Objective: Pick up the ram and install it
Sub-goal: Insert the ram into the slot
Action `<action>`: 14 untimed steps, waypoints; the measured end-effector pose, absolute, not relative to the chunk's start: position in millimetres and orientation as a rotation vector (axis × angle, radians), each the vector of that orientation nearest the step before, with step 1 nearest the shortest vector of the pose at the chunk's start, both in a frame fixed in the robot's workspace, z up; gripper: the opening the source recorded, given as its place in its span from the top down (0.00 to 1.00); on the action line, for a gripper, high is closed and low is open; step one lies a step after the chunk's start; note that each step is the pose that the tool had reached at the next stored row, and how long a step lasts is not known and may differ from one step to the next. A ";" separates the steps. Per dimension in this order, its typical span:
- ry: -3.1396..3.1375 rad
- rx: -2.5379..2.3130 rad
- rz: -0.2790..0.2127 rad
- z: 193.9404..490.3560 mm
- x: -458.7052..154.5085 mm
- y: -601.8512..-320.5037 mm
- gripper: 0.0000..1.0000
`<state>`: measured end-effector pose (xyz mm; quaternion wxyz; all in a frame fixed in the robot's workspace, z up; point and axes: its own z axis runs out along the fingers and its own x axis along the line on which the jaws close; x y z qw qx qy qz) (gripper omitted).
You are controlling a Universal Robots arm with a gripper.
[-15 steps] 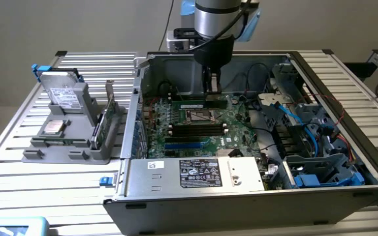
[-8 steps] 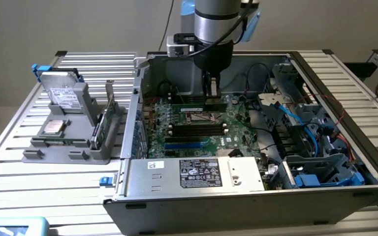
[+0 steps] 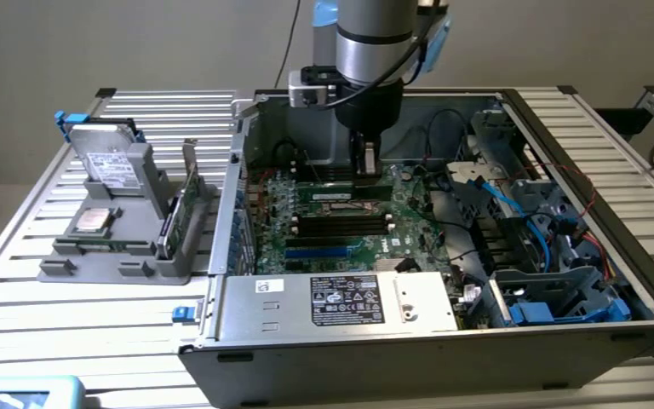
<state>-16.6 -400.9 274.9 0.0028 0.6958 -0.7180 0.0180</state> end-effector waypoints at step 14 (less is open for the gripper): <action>-2.242 2.178 0.071 260.1 -16.6 -401.9 0.86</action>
